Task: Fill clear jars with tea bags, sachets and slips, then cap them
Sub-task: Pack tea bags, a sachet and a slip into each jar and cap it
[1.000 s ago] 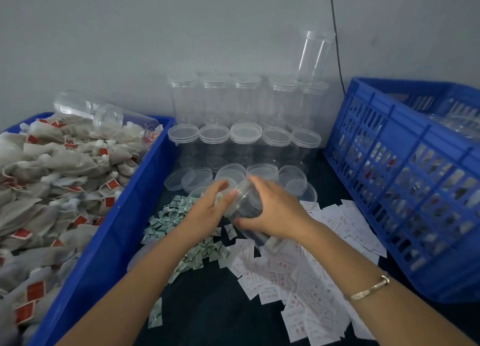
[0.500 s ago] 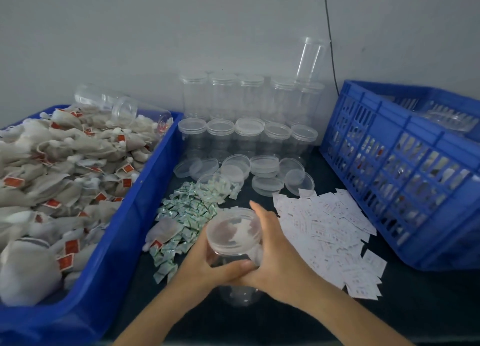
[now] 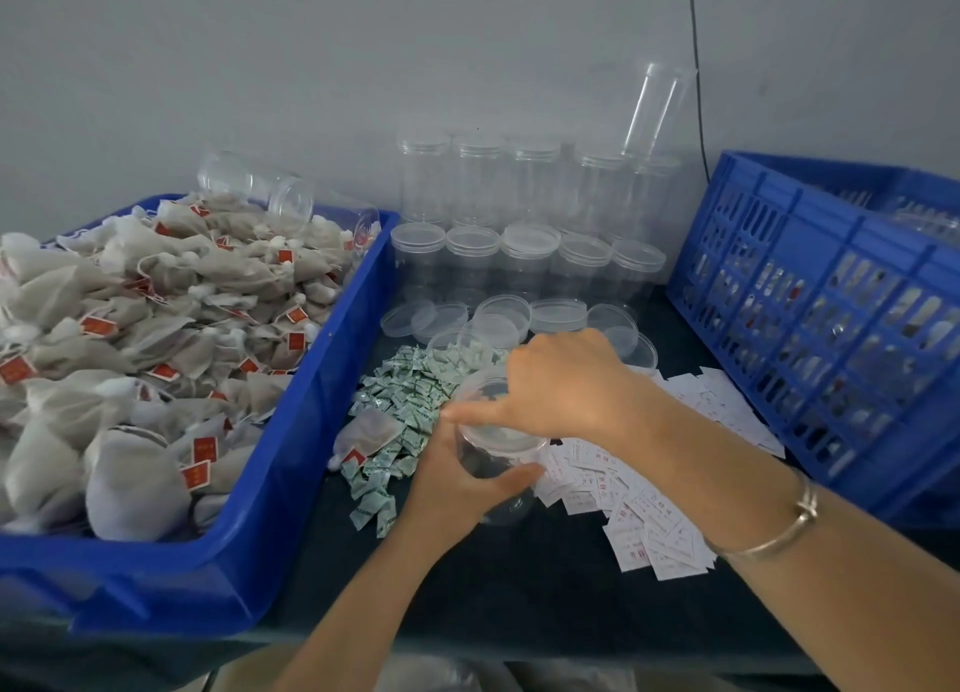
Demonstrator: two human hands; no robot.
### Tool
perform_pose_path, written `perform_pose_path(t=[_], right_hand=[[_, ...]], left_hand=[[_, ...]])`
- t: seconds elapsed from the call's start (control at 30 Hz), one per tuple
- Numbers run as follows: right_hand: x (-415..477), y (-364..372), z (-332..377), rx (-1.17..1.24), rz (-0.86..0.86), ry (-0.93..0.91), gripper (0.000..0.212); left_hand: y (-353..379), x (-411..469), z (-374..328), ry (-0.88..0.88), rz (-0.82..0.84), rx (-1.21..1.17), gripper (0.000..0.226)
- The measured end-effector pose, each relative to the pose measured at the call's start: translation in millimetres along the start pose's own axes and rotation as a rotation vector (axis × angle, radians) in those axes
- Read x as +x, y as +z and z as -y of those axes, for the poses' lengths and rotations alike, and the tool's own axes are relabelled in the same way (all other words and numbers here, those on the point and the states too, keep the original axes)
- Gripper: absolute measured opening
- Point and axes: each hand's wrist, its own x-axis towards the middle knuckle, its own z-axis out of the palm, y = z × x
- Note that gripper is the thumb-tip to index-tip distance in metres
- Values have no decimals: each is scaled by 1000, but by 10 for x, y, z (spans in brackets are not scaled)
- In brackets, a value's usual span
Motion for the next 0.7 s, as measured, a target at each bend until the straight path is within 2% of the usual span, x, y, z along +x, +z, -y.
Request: perform_pose_path(t=[0.17, 0.27, 0.37, 0.53, 0.63, 0.7], right_hand=[[115, -56, 36, 9, 162, -19, 63], [156, -147, 19, 28, 314, -67, 58], [192, -300, -12, 26, 435, -125, 69], [242, -397, 13, -125, 470, -277, 76], [211, -418, 40, -236, 508, -418, 98], [164, -383, 46, -201, 562, -388, 112]], left_hand=[[-85, 51, -20, 11, 23, 113, 75], [-103, 69, -23, 13, 33, 135, 74], [-106, 70, 1, 7, 37, 119, 78], [-97, 78, 20, 11, 16, 156, 85], [-70, 65, 49, -5, 0, 134, 78], [-76, 70, 54, -9, -1, 141, 75]])
